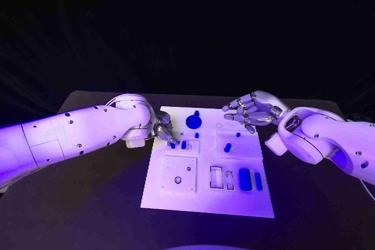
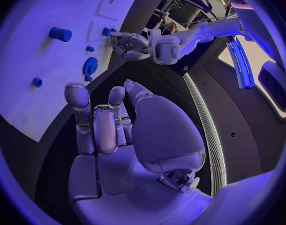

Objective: Assemble the parts on the task board

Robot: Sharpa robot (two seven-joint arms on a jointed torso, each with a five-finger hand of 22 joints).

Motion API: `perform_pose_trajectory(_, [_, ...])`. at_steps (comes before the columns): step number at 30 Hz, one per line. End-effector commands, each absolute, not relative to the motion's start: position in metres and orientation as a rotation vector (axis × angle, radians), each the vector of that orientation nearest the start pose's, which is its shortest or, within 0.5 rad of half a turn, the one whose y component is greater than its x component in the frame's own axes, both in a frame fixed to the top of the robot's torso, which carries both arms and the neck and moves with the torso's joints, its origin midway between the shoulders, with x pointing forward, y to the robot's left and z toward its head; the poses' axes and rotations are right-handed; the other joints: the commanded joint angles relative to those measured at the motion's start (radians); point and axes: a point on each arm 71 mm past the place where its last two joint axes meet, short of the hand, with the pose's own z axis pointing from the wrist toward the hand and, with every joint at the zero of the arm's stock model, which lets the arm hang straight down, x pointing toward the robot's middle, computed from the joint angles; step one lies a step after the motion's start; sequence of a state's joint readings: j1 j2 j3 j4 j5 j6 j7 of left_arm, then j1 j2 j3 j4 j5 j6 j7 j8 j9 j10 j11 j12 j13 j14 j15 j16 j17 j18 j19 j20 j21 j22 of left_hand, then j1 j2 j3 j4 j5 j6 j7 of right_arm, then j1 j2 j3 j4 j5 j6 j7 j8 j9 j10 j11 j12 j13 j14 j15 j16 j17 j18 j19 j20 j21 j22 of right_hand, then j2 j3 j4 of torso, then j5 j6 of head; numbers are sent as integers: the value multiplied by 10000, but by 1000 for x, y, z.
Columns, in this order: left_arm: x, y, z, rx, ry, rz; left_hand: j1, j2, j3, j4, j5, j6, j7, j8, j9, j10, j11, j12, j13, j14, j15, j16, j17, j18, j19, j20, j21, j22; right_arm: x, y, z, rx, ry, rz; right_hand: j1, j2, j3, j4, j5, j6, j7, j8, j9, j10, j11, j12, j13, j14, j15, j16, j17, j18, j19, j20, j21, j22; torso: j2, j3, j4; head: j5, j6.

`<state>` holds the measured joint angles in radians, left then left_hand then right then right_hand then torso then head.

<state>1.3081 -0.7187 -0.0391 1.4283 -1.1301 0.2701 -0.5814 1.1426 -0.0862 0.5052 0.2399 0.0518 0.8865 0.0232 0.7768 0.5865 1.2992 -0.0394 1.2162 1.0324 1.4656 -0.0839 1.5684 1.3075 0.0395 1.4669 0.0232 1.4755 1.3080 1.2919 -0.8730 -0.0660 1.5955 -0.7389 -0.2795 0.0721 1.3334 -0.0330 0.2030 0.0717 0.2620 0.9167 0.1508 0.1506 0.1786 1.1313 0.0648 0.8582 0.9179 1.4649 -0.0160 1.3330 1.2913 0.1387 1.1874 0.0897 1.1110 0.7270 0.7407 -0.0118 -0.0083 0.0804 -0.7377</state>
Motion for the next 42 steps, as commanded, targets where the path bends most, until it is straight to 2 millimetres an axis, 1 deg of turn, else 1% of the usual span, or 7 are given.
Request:
perform_pose_trajectory(1, [508,181,-184,-233,23153,-3264,-148,-18,-12,83,35,84,16,42,25,109,-9,82,54,1052,-99,24,2633,-154,658,-58,79,1814,481,-191,-149,3590,17396,11636,-2,86,-27,37,60,-50,50,68,5,-21,-6,13,-14,353,24,-21,-7,118,10,16,-42,-8,-5,2,5,-19,-11])
perform_pose_trajectory(17, [509,186,-185,-256,23307,-3013,-875,-281,-690,379,21,281,-13,42,106,238,-30,171,193,1052,-119,24,2633,-181,702,-84,169,1918,481,-193,-148,3608,17380,11704,-194,30,-161,179,123,-97,60,67,-1,-48,12,-8,-72,333,39,-84,-61,133,-26,27,-142,-136,-8,-5,10,-29,-4])
perform_pose_trajectory(18, [509,186,-185,-248,23331,-2987,-912,-293,-765,395,20,292,-14,36,110,243,-30,172,197,1052,-119,24,2633,-182,704,-83,173,1923,481,-193,-148,3610,17376,11703,-219,32,-183,202,81,-100,59,70,-1,-49,14,-5,-77,330,41,-90,-65,132,-22,29,-147,-137,-6,-5,10,-30,-6])
perform_pose_trajectory(20, [509,187,-186,-230,23379,-2926,-974,-315,-918,418,18,316,-16,27,119,259,-30,183,219,1052,-120,24,2633,-184,708,-82,182,1934,481,-193,-148,3615,17366,11701,-251,62,-245,254,-227,-107,49,84,3,-47,11,12,-89,329,40,-97,-62,135,-17,31,-176,-158,-4,-6,10,-31,-5])
perform_pose_trajectory(30, [510,190,-183,-468,23107,-2872,-1151,-397,-1588,468,19,350,-13,-24,154,244,-29,144,191,1052,-121,24,2633,-167,681,-86,113,1886,482,-193,-148,3633,17358,11694,-252,103,-387,313,-645,-127,42,115,11,-32,8,78,-83,337,38,-98,-47,134,14,30,-212,-175,-3,-17,1,3,-21])
perform_pose_trajectory(38, [513,190,-177,-1036,22259,-3366,-1419,-368,-2372,504,18,263,21,-115,179,74,-2,-46,-25,1052,-106,24,2633,-98,567,-78,-160,1668,482,-193,-149,3637,17360,11696,-252,103,-387,313,-645,-127,42,115,11,-32,8,78,-83,337,38,-98,-47,134,14,30,-212,-175,4,-27,13,-100,-16])
perform_pose_trajectory(42, [515,191,-171,-1709,21590,-3968,-1574,-283,-2901,514,23,42,101,-254,166,-221,58,-323,-355,1052,-75,24,2633,-20,435,-53,-482,1411,482,-193,-149,3647,17360,11683,-250,109,-397,317,-667,-131,42,116,11,-36,7,76,-90,336,38,-105,-53,135,11,30,-221,-188,-6,-21,17,-112,-13])
